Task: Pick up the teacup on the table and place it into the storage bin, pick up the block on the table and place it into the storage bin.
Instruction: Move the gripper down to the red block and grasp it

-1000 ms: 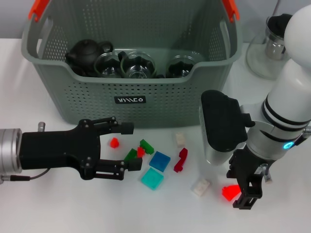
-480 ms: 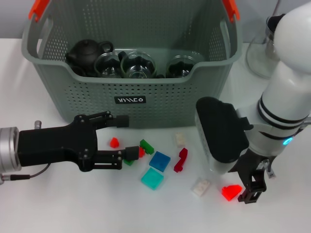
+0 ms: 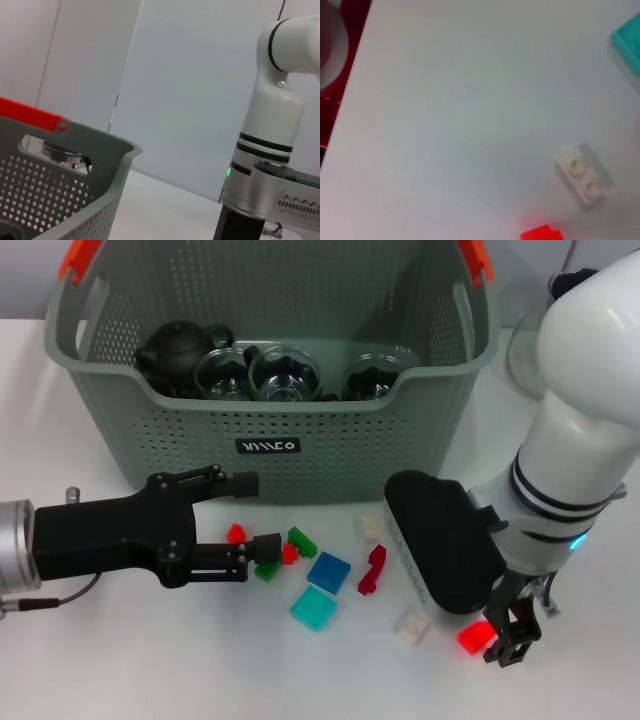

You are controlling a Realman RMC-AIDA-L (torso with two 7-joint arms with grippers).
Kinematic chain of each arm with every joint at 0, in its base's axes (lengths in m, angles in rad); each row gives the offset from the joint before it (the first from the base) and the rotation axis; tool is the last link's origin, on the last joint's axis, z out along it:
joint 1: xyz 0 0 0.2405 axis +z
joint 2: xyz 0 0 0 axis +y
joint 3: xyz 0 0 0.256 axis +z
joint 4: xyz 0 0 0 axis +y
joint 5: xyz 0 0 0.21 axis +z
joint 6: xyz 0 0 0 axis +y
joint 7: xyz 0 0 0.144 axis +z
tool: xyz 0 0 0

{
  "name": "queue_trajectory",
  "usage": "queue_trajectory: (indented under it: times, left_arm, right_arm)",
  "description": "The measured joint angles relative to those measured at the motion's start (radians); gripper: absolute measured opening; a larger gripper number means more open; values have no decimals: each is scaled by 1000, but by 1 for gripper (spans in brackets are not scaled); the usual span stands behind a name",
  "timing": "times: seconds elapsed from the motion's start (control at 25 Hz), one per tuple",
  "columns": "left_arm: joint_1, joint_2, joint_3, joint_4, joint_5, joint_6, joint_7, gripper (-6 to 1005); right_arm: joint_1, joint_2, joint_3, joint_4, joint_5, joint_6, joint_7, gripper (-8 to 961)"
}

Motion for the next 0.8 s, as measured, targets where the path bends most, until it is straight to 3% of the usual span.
queue_trajectory:
  times: [0.8]
  left_arm:
    - [1,0,-1,0,0,-1,-1,875]
  right_arm:
    - [-29,0,-47,-35,8,4,6,583]
